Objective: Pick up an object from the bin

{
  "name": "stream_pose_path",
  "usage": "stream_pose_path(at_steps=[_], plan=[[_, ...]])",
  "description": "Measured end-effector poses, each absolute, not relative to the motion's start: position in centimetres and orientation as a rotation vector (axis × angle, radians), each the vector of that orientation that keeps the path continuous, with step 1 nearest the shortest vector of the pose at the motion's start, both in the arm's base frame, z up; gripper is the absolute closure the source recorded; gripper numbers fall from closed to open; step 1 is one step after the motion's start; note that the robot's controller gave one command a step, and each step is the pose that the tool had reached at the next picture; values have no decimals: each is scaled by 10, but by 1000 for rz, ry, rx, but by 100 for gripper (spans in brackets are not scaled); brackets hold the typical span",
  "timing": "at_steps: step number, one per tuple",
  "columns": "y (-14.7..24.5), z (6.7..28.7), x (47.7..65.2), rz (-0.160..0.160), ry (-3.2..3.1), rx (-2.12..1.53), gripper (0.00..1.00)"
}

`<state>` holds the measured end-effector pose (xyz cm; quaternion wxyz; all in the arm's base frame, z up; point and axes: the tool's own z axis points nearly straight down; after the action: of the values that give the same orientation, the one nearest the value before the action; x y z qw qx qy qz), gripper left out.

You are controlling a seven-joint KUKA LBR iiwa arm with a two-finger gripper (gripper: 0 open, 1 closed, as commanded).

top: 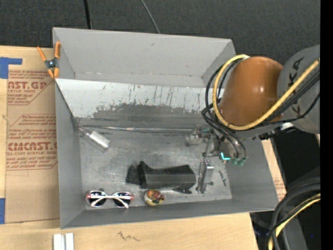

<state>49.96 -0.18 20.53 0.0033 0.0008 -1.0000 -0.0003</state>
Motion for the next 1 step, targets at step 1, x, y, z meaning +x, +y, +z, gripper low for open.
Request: stream_pose_path(at_steps=[1], plan=[[-2, 208, 501, -1, -3142, 2, 0]])
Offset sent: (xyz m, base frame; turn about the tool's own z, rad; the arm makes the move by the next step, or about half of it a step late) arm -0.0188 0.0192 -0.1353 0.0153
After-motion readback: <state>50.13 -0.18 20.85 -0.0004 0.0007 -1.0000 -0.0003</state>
